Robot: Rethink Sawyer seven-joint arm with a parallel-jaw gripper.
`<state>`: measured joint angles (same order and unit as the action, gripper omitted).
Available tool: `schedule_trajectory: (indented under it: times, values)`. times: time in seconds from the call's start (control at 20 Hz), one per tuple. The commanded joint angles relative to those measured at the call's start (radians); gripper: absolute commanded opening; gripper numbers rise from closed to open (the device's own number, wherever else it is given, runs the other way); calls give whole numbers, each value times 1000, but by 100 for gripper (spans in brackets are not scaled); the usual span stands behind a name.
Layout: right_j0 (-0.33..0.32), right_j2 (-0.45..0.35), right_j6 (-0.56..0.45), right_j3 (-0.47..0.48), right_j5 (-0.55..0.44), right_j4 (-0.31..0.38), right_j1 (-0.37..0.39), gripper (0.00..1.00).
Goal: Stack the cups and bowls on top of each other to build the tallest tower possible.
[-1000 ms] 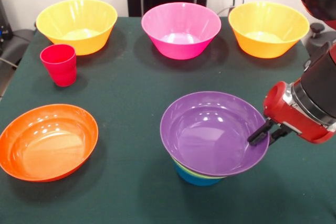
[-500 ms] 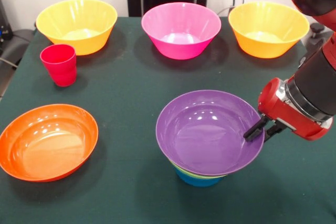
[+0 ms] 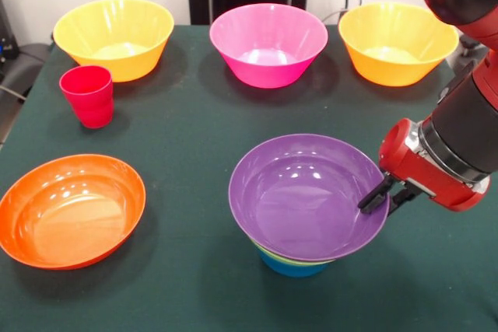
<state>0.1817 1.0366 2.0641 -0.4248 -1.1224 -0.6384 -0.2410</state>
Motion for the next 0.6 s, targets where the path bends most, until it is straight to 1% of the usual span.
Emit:
schedule_trajectory:
  times: [0.05, 0.6]
  values:
    - [1, -123, 58, -81, 56, 73, -43, 0]
    - [2, -129, 37, -101, 77, 87, -35, 0]
